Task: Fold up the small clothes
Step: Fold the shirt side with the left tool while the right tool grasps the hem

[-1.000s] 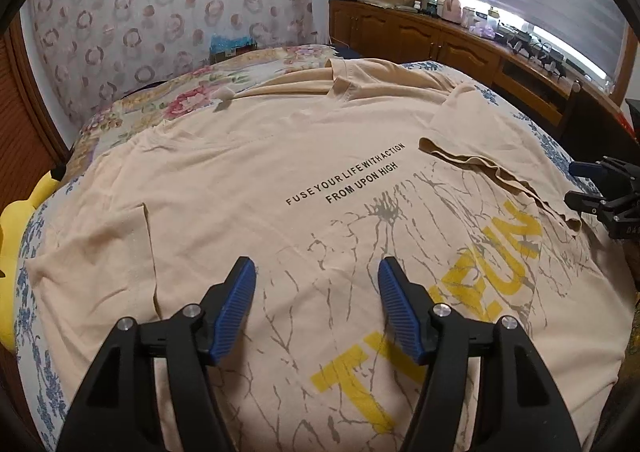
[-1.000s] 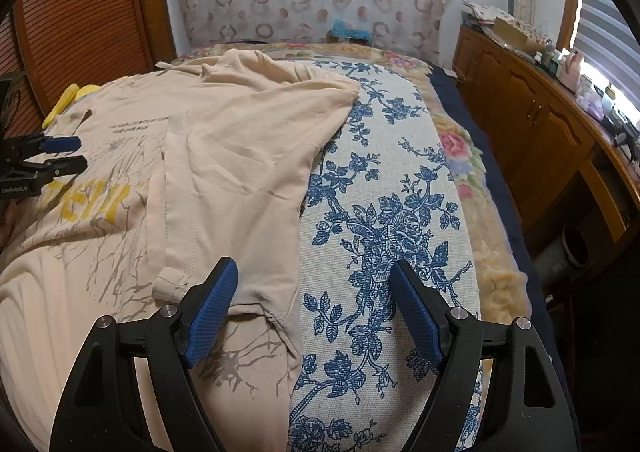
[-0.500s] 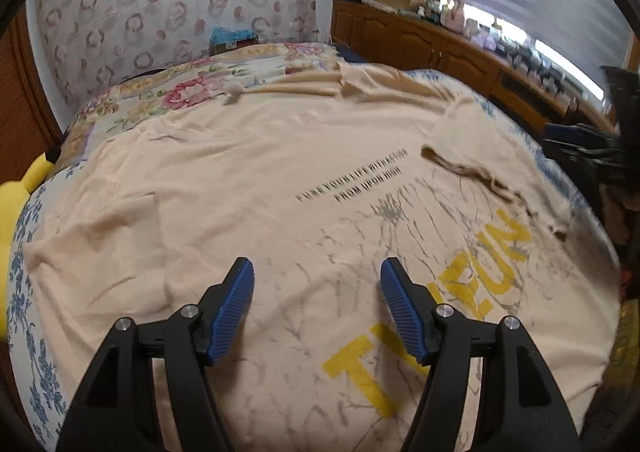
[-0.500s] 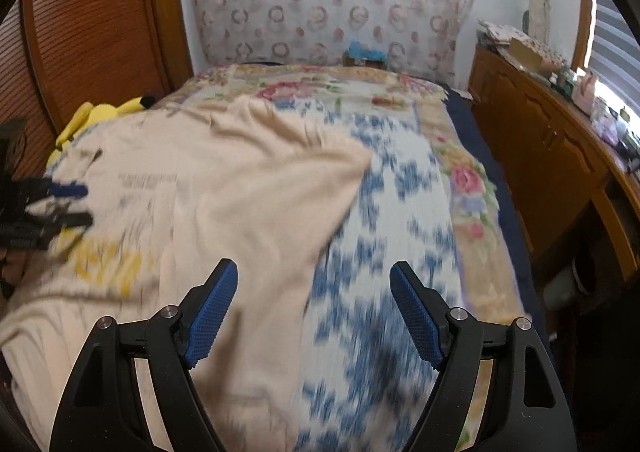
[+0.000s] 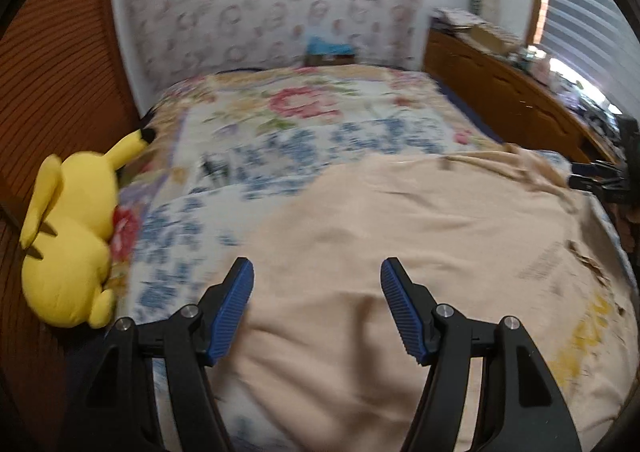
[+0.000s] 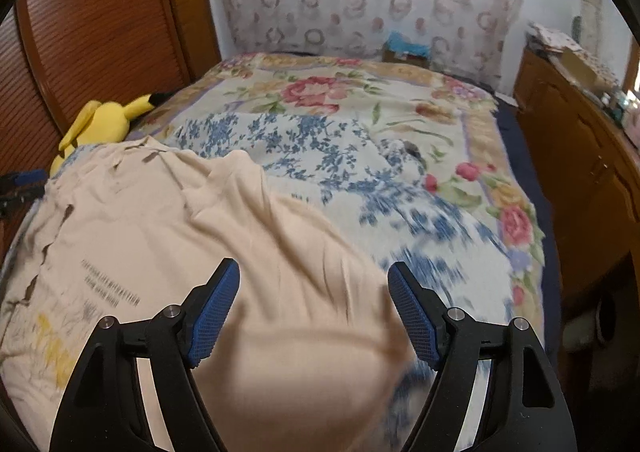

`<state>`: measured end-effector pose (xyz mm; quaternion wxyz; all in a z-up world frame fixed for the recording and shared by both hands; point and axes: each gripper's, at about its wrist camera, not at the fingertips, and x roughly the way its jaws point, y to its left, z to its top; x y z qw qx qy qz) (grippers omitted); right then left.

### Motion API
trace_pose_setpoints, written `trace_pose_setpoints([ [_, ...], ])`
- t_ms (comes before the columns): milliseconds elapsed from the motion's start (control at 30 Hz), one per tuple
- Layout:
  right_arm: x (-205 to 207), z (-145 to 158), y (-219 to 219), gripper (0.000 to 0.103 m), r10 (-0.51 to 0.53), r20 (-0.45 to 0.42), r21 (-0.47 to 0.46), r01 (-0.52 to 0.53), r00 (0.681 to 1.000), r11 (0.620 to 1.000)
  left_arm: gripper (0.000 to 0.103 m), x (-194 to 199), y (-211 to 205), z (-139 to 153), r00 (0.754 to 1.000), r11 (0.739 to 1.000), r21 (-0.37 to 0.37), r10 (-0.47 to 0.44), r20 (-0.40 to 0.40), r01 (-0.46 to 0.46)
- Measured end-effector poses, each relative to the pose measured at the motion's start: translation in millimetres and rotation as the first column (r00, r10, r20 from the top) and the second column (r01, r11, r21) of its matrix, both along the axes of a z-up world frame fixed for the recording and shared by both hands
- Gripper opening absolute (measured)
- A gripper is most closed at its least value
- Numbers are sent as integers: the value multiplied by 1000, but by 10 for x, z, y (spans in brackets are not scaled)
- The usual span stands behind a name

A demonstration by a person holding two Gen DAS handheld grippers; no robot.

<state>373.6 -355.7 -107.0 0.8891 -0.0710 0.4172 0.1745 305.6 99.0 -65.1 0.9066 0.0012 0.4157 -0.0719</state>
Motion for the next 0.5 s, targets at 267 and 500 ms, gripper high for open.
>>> trace_pose_setpoints([
  [267,263,-71,32,78,9,-13,-8,-9,1000,1000,66,264,251,-274,998,1000,3,29,-60,-29],
  [500,425,-155,142,74,34,-61,-14,-35,998,999,56,387,146,-302,998,1000,10,-29,-59,29],
])
